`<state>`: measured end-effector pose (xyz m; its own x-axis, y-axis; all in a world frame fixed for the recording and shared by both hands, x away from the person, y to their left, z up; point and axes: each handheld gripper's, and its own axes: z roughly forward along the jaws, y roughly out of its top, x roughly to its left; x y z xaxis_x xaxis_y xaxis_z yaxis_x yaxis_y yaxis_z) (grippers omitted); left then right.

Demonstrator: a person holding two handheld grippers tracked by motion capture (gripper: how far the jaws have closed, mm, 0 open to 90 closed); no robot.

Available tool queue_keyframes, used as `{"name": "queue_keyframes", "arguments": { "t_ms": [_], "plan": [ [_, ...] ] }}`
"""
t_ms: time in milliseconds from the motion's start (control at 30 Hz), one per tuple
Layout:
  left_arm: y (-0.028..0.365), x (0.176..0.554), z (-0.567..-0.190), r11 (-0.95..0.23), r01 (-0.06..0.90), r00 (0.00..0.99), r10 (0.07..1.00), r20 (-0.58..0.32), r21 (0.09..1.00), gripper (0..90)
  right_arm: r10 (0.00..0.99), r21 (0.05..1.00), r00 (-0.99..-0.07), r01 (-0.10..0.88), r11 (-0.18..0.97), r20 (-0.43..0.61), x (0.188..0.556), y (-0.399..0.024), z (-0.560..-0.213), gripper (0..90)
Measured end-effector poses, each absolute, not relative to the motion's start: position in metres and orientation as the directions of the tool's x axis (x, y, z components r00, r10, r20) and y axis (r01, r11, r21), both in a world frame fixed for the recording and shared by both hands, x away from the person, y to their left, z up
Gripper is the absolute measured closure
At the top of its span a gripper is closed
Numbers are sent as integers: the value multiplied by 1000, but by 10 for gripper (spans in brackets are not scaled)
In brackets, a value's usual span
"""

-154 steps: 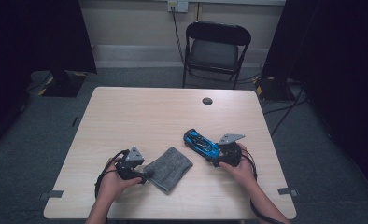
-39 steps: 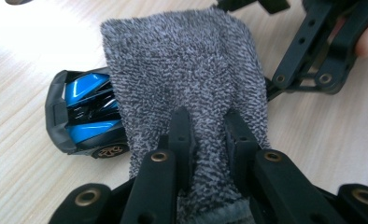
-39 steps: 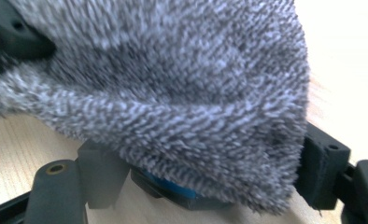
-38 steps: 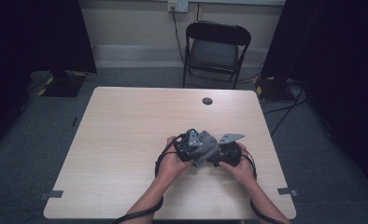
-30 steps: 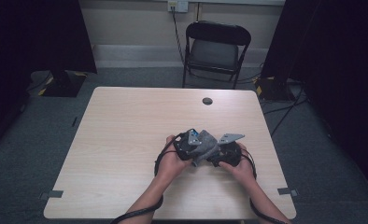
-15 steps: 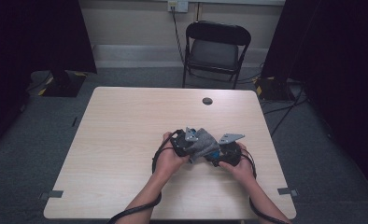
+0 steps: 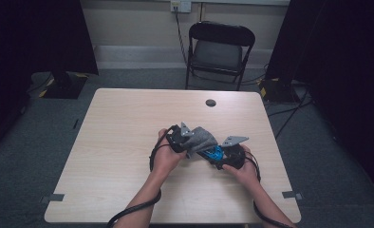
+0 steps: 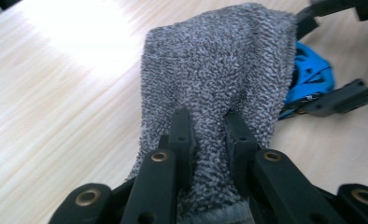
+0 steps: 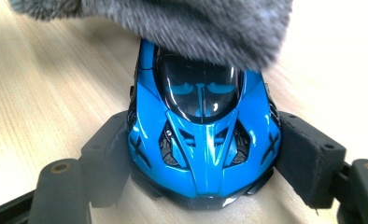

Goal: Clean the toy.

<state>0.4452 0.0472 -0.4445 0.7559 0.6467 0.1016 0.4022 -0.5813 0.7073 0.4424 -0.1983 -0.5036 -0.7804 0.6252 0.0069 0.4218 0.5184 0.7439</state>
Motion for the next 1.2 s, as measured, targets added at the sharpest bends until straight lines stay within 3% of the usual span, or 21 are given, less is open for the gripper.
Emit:
{"name": "queue_keyframes", "arguments": {
  "t_ms": [1200],
  "plan": [
    [118, 454, -457, -518, 531, 628, 772, 100, 671, 766, 625, 744, -780, 422, 518, 7, 442, -198, -504, 252]
  ]
}}
